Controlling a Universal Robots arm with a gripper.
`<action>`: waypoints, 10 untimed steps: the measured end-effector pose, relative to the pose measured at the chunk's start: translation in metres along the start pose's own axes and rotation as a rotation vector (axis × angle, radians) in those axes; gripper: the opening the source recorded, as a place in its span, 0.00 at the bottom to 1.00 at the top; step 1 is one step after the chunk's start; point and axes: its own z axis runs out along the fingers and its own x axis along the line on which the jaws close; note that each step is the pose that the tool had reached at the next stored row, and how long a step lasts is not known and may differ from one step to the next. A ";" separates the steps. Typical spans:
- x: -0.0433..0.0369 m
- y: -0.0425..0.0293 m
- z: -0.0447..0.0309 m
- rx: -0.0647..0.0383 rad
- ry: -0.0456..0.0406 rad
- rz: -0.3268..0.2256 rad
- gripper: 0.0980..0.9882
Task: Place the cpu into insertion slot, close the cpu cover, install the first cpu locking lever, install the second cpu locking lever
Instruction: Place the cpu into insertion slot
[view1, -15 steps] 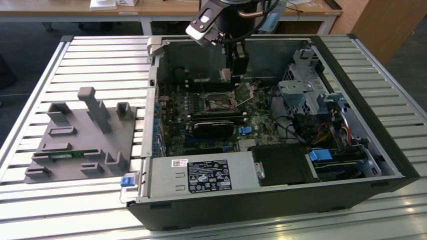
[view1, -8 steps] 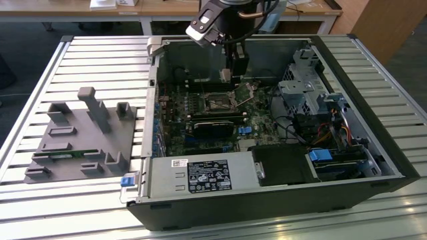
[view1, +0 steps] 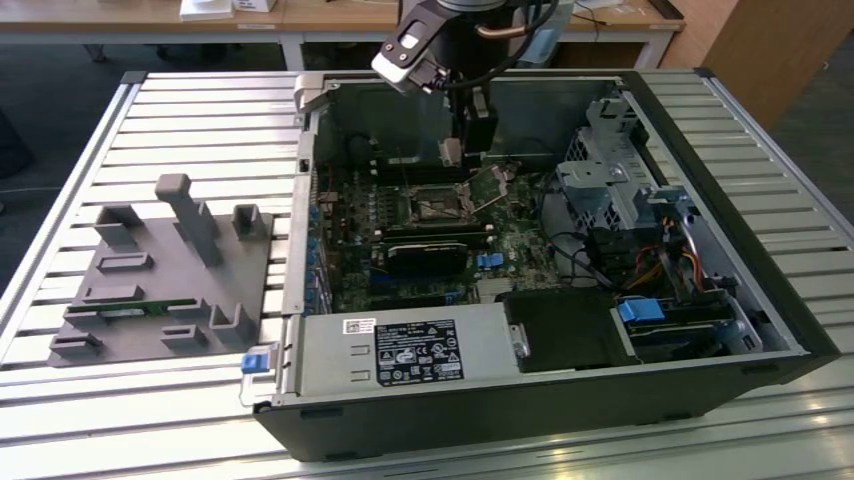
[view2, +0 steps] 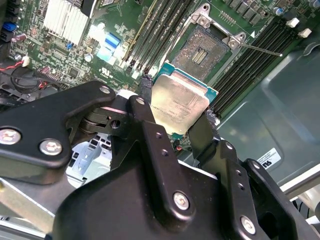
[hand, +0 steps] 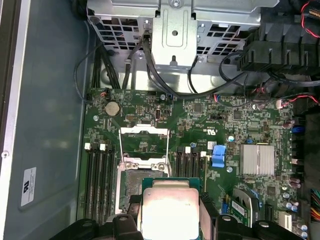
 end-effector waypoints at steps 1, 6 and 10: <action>0.0000 0.0000 0.0002 0.000 0.0000 0.000 0.50; 0.0000 -0.0001 0.0012 0.000 -0.0001 0.000 0.50; 0.0000 -0.0002 0.0022 0.000 0.0000 0.000 0.50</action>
